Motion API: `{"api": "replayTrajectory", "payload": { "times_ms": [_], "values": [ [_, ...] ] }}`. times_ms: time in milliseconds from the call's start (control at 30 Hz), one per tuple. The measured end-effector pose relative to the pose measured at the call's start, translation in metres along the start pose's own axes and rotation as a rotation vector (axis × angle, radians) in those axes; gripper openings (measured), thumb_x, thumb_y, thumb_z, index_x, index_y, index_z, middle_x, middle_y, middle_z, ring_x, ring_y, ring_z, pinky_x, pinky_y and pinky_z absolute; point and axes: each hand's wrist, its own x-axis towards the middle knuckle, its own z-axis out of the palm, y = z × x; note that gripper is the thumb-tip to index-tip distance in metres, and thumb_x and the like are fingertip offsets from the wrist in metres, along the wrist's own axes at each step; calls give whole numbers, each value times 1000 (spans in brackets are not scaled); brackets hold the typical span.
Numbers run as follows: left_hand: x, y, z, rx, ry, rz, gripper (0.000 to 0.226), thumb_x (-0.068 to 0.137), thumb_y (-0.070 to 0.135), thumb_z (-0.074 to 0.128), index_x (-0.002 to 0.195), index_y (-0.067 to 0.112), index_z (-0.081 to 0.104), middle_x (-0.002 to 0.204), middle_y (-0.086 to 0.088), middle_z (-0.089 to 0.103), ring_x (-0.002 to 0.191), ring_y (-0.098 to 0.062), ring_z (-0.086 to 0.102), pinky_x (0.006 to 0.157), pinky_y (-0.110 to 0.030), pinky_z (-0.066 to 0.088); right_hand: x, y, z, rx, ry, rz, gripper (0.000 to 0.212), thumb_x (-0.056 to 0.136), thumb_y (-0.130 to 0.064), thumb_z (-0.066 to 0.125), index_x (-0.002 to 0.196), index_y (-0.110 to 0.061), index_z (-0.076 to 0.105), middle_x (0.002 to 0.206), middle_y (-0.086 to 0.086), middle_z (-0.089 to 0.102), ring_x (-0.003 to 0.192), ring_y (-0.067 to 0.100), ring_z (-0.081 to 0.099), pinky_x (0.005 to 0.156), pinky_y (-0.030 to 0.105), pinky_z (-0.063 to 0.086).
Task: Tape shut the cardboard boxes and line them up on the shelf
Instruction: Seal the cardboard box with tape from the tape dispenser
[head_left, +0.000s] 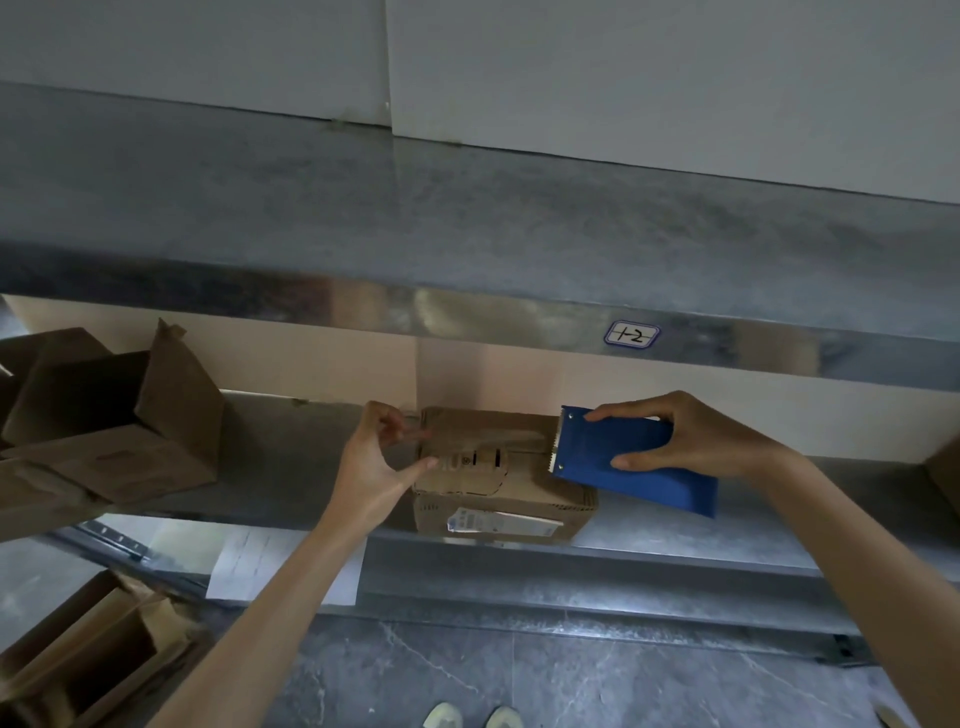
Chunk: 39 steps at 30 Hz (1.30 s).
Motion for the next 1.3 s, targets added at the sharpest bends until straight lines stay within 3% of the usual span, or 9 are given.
{"api": "replayTrajectory", "payload": {
  "times_ms": [67, 200, 333, 433, 633, 867, 1033, 1167, 1300],
  "values": [
    [0, 2, -1, 8, 0, -19, 53, 66, 14, 90, 93, 27, 47, 94, 20, 63, 99, -3, 63, 86, -19, 46, 3, 2, -1, 4, -10, -9, 51, 69, -47, 81, 116, -54, 63, 125, -36, 56, 116, -12, 52, 93, 6, 42],
    [2, 4, -5, -4, -9, -90, 51, 64, 10, 91, 91, 22, 50, 95, 0, 64, 95, -14, 63, 85, -29, 49, 8, 5, -4, -9, -30, -28, 53, 67, -50, 80, 116, -54, 63, 125, -38, 55, 117, -13, 51, 95, 6, 42],
    [4, 6, -8, -88, -10, -206, 31, 75, 12, 84, 88, 20, 58, 86, 0, 65, 80, -4, 62, 75, -18, 48, 11, 7, -6, -7, -46, -39, 53, 67, -51, 81, 117, -55, 63, 125, -39, 54, 116, -15, 51, 92, 4, 41],
    [7, 5, -10, -250, 14, -341, 10, 90, 4, 65, 86, 13, 64, 84, -4, 68, 83, -20, 63, 83, -31, 50, 13, 7, -7, -15, -56, -51, 54, 66, -52, 80, 117, -55, 62, 125, -38, 55, 115, -14, 52, 91, 4, 41],
    [15, 5, -5, -286, 68, -465, 21, 92, -4, 57, 78, 11, 63, 74, -4, 61, 68, -15, 58, 65, -20, 50, 15, 9, -7, -18, -59, -60, 51, 72, -42, 82, 116, -57, 62, 124, -41, 53, 114, -15, 51, 88, 2, 40],
    [10, 3, 2, -251, 0, -474, 8, 94, -1, 56, 89, 4, 59, 77, -11, 60, 77, -23, 58, 74, -36, 49, 15, 9, -6, -22, -59, -67, 50, 75, -40, 82, 117, -57, 61, 124, -42, 52, 115, -15, 51, 88, 1, 40],
    [3, -3, 11, -318, 21, -488, 8, 97, 2, 54, 102, -4, 57, 95, -24, 61, 87, -33, 59, 73, -40, 46, 14, 9, -5, -14, -51, -73, 50, 74, -44, 81, 118, -56, 61, 126, -38, 54, 115, -12, 53, 89, 5, 43],
    [1, -9, 17, -328, 63, -469, 6, 96, 2, 55, 100, 3, 59, 94, -16, 65, 89, -31, 62, 65, -32, 49, 13, 11, -3, -1, -45, -81, 51, 73, -46, 81, 119, -55, 61, 127, -38, 54, 116, -13, 52, 89, 4, 42],
    [-7, -17, 17, -270, 133, -353, 38, 89, 6, 68, 115, 27, 52, 106, 6, 65, 98, -9, 65, 78, -31, 54, 14, 10, -3, -9, -41, -81, 50, 73, -45, 81, 117, -57, 61, 125, -40, 54, 114, -14, 52, 87, 2, 42]
  ]
}}
